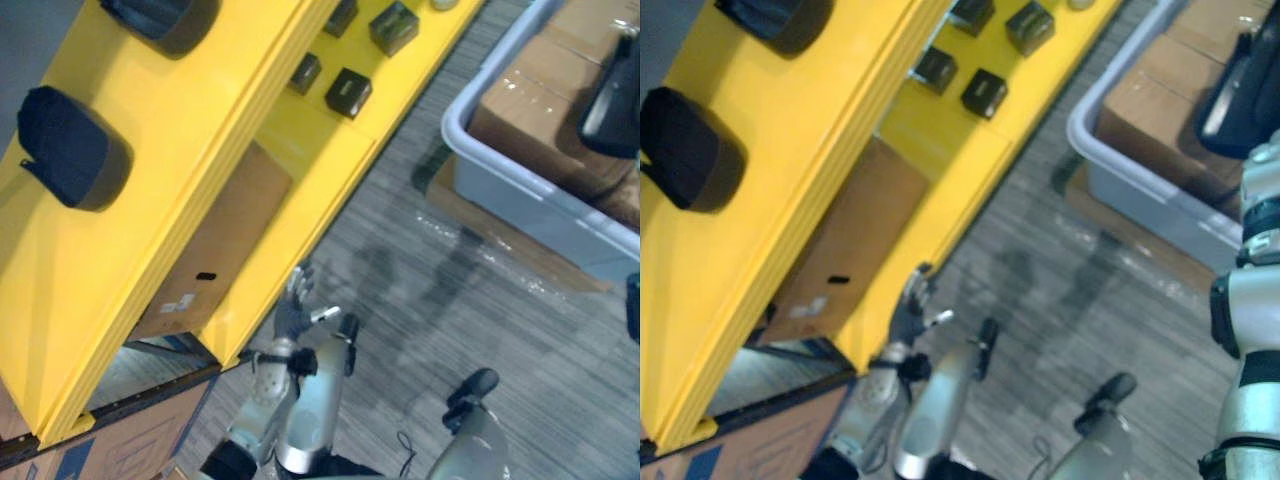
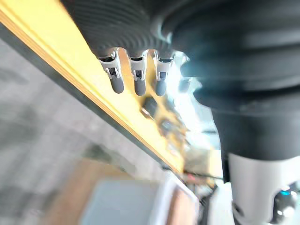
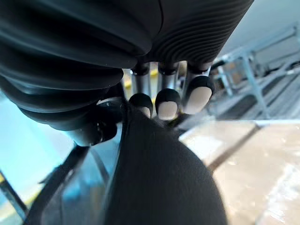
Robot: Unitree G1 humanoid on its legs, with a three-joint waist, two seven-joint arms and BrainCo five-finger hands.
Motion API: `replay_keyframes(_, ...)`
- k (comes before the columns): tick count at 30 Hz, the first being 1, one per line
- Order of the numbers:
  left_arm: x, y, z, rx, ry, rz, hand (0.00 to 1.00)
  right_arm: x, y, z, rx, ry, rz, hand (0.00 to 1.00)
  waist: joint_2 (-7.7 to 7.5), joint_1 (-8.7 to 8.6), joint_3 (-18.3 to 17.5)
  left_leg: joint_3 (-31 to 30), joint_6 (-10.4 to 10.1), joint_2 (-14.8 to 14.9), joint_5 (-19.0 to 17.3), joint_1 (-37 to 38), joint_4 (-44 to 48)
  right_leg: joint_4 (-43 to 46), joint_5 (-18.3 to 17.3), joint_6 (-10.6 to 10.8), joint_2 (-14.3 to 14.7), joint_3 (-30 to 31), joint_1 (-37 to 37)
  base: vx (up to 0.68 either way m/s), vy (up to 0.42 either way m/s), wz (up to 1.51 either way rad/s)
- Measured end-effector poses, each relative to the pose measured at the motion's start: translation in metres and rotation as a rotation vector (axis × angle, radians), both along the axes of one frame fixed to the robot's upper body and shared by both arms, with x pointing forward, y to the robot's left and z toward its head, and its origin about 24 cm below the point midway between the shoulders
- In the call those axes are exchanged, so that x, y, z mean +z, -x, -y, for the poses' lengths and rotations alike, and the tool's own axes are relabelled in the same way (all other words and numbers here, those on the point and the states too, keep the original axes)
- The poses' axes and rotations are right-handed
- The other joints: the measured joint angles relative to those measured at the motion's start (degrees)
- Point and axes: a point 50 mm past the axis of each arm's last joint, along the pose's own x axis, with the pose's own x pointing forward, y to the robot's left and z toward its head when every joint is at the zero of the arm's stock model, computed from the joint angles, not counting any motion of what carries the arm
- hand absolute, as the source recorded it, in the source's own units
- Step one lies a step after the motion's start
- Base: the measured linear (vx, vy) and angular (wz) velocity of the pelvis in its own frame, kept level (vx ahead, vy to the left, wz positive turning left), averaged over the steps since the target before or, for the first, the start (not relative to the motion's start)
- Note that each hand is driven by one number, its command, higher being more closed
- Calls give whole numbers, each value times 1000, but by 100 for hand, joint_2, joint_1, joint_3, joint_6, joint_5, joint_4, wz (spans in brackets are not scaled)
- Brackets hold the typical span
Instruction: Walk over and take plastic housings, then place them on the shelf
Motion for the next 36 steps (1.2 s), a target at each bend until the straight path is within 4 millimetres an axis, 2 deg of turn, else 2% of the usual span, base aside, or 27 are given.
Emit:
replay_keyframes(5,32,-15,10,-16,-6,103,0,16,-12,-28,79,67,86,100,-250,-205,169,42,-118,146,215,89,-347,-184,102,-141,168,25,-46,-30,-47,-10)
replay_keyframes(10,45,-31,13,-30,-95,91,0,35,-21,-63,219,121,203,100,-373,-466,248,179,-188,286,320,291,-566,-213,143,-202,327,96,-37,-14,-42,-17)
replay_keyframes(14,55,-46,3,-14,-113,63,0,40,-25,-84,326,82,306,100,-540,-672,262,370,-259,396,403,724,-831,-233,160,-248,438,249,143,-6,-27,-21)
replay_keyframes(16,57,-53,-11,30,-113,37,0,35,-26,-94,383,69,343,100,-681,-791,258,496,-289,417,463,1032,-1040,-262,149,-265,442,279,296,4,-20,-23)
replay_keyframes(18,59,-61,-29,72,-77,-22,0,30,-25,-108,448,99,387,100,-908,-944,241,633,-325,465,491,1341,-1188,-401,146,-284,536,373,497,3,-35,-30)
replay_keyframes(21,63,-68,-37,71,-24,-74,0,22,-21,-120,508,123,428,100,-1100,-1110,198,708,-367,535,531,1624,-1325,-550,193,-335,629,398,726,-8,-25,-19)
replay_keyframes(22,62,-70,-40,66,18,-106,0,13,-22,-131,553,135,423,100,-1206,-1181,140,815,-397,558,555,1829,-1431,-589,195,-338,681,471,832,5,-17,-24)
replay_keyframes(27,68,-75,-33,7,144,-152,0,-6,-21,-157,676,184,391,100,-1383,-1316,4,949,-456,624,598,2231,-1626,-742,237,-365,824,554,1114,-8,-21,-17)
replay_keyframes(28,66,-77,-31,1,186,-182,0,-17,-21,-166,715,191,370,100,-1465,-1352,-124,985,-466,644,633,2332,-1715,-843,272,-377,853,555,1206,-15,-30,-6)
replay_keyframes(31,56,-79,-30,6,215,-250,0,-36,-19,-177,759,221,318,100,-1531,-1343,-480,1110,-480,677,649,2428,-1830,-1076,380,-372,935,594,1294,14,-18,-12)
replay_keyframes(36,51,-80,-29,2,266,-302,0,-58,-18,-187,807,251,242,100,-1556,-1343,-924,1159,-481,692,649,2595,-1908,-1413,526,-362,1007,589,1559,11,1,-4)
